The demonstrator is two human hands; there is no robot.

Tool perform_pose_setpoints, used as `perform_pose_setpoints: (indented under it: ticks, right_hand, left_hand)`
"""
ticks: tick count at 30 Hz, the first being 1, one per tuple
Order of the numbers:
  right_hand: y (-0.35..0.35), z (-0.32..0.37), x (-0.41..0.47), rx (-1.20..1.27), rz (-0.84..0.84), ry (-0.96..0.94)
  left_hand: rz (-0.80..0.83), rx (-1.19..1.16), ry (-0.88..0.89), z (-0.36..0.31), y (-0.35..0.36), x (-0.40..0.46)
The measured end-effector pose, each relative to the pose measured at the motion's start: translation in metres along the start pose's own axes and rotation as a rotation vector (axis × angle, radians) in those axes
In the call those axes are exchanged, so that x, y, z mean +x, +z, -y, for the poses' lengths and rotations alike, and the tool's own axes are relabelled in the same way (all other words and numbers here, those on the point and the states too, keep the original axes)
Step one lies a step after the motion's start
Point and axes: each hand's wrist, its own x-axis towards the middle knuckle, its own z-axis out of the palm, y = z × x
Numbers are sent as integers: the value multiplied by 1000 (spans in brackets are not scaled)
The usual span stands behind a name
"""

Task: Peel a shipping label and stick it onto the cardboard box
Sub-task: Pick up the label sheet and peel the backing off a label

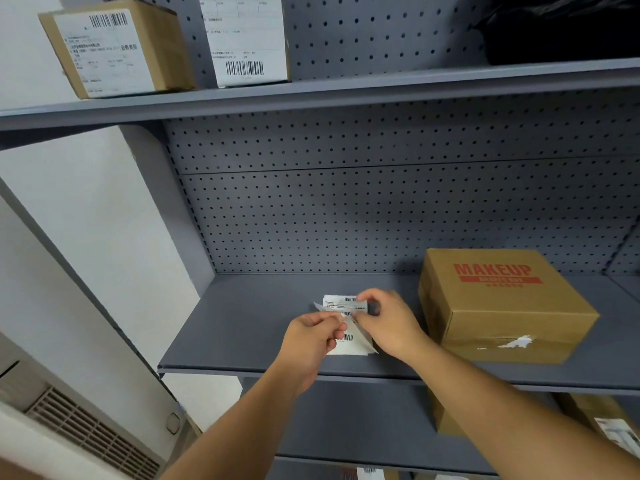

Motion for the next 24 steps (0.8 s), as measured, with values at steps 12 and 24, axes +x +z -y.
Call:
perform_pose_setpoints:
  ticks: [12, 24]
  right_hand:
    - [-8, 12, -2, 14, 135, -182]
    - [-16, 19, 10, 101, 2, 8]
  left_hand:
    - [3, 272, 67, -7, 0, 0]
    - [-79, 345, 56, -11, -2, 5]
